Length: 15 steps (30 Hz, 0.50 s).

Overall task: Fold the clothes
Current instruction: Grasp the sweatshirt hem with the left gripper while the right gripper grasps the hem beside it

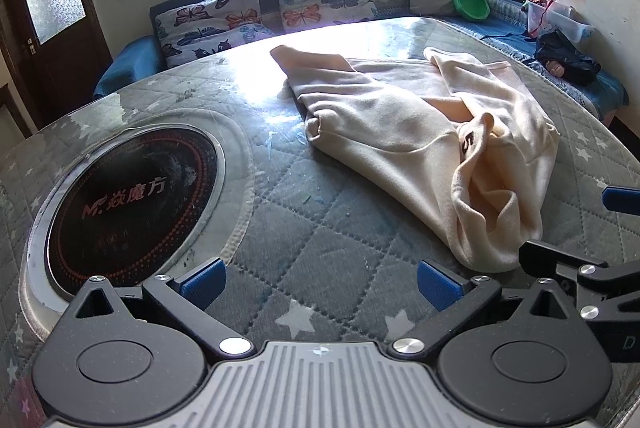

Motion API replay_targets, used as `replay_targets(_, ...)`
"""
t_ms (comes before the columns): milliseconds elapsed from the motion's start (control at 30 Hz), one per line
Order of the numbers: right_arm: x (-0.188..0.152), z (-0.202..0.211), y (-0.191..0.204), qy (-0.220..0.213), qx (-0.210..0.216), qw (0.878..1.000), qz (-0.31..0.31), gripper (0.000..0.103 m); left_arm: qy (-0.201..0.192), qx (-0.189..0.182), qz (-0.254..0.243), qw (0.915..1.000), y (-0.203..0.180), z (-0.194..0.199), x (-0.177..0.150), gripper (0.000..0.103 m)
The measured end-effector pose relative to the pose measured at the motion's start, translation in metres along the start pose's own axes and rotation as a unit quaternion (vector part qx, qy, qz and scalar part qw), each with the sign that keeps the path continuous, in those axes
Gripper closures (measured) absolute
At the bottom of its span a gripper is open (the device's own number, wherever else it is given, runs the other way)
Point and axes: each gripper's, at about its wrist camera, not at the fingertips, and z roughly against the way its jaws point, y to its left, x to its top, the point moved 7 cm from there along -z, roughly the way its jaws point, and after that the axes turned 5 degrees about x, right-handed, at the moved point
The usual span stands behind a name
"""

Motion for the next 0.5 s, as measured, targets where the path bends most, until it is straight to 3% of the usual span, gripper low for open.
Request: replay_targets(500, 0.028, -0.015, -0.024, -0.007, -0.004, 1.000, -0.023, 0.000, -0.005, -0.010, 0.014, 0.9998, 0.002, -0.007, 0.021, 0.000)
